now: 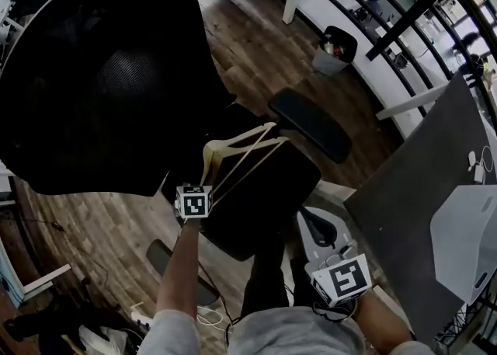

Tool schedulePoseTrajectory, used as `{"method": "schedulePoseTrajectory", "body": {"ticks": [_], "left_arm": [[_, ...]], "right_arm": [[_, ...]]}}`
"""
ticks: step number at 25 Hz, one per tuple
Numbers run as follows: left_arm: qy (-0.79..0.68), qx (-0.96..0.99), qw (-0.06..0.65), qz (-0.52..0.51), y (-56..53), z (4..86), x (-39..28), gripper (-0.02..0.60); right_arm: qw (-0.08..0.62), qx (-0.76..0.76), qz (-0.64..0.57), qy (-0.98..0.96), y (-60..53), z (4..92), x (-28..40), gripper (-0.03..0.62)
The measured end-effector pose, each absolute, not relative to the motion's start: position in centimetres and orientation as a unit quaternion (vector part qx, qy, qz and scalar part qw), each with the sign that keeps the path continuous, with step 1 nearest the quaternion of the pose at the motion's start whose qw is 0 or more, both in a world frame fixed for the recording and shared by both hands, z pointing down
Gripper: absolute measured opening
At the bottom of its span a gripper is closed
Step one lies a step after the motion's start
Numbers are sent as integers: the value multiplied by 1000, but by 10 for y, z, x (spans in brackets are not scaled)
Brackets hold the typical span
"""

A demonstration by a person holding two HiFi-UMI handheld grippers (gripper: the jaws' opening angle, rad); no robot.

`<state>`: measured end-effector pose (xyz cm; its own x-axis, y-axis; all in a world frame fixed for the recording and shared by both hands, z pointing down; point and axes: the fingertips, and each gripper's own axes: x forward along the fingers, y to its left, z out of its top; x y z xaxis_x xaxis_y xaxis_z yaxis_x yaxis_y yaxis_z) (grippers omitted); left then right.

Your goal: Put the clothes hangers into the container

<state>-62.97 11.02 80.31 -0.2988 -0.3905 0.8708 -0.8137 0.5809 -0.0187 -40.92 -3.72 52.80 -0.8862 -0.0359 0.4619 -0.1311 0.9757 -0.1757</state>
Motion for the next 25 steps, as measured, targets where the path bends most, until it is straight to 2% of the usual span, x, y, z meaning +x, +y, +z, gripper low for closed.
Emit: {"method": "schedulePoseTrajectory", "body": {"ticks": [5, 12, 18, 22, 24, 25], "left_arm": [[-740, 408, 458, 277, 109, 860, -635, 239], [-737, 369, 501, 262, 131, 920, -651, 221], [-705, 378, 502, 328, 132, 943, -656, 198], [-699, 388, 506, 324, 133, 948, -655, 195], [-702, 392, 500, 320, 132, 944, -653, 162], [-704, 393, 497, 321, 131, 941, -651, 90]], "right_arm": [[245, 21, 134, -960, -23, 556, -412, 0], [273, 13, 153, -950, -12, 590, -409, 0], [293, 18, 165, -942, -7, 608, -407, 0], [302, 17, 170, -938, -1, 615, -404, 0], [305, 16, 170, -937, 1, 618, -404, 0], [305, 15, 170, -937, 2, 619, -404, 0]]}}
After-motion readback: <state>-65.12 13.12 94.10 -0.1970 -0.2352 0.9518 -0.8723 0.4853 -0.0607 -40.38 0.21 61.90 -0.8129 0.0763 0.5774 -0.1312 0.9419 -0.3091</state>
